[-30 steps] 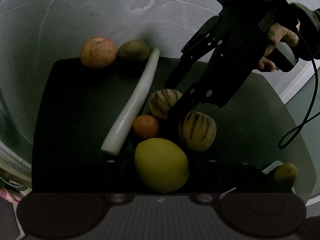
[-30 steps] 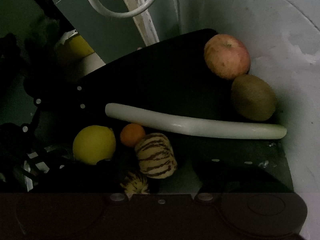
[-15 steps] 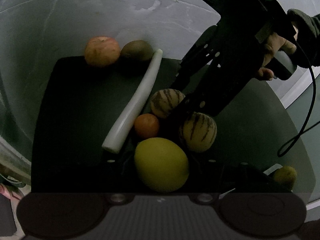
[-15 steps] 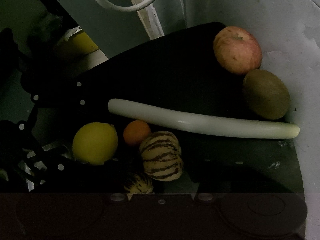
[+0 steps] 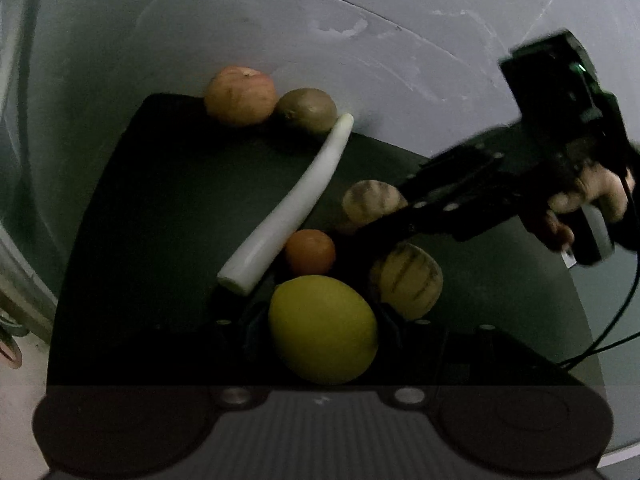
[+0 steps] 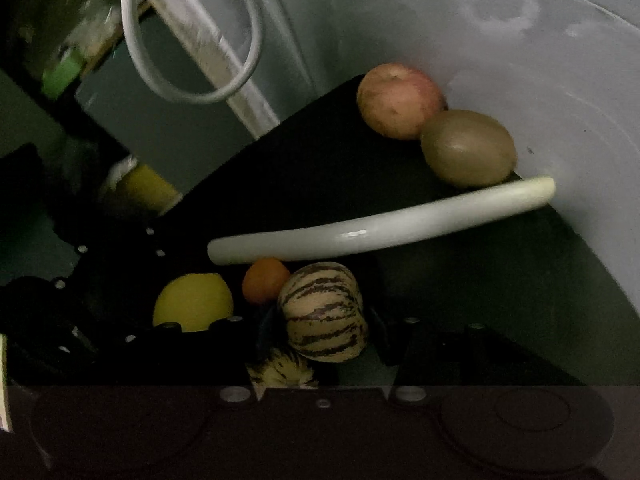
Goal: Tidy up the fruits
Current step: 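Grasp the large yellow citrus with the left tool while the right tool grasps a striped melon, then carry the citrus and striped melon over the tray and open both tools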
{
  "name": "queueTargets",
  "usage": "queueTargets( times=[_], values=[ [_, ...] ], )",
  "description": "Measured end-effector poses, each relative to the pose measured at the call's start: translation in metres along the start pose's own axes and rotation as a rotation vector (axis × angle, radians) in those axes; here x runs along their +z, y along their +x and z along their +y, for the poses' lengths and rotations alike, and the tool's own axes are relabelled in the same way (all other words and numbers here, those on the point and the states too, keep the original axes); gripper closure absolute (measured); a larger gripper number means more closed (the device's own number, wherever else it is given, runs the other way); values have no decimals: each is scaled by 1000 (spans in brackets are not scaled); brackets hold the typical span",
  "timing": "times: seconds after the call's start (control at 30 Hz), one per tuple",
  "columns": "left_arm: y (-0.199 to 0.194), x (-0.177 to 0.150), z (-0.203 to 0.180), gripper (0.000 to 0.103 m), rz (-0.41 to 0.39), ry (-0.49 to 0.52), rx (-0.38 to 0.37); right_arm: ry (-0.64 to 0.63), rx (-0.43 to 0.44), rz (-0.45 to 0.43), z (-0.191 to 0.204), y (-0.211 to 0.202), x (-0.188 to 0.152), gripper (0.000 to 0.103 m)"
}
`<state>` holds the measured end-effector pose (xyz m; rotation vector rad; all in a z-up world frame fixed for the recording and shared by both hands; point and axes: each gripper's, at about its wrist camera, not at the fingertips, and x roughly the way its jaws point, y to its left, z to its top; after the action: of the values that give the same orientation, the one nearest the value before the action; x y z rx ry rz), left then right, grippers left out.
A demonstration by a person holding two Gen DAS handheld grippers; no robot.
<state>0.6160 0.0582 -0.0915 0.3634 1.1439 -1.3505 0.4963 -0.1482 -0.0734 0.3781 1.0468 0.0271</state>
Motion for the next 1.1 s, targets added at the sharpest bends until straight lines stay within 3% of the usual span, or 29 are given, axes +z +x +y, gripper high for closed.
queueTargets(
  times=[0.33,0.7,1.1],
  values=[
    [-20,3,-5,41,-42,-29,-69,96,-25,-133,18,-34,-29,53],
    [-55,-3,-31,41,-69,33,-142,171,-69,-244,62,-99,-84,53],
    [-83,-51,-34,41,7,60,-169,293,-104,-214,118,-129,-186,53]
  ],
)
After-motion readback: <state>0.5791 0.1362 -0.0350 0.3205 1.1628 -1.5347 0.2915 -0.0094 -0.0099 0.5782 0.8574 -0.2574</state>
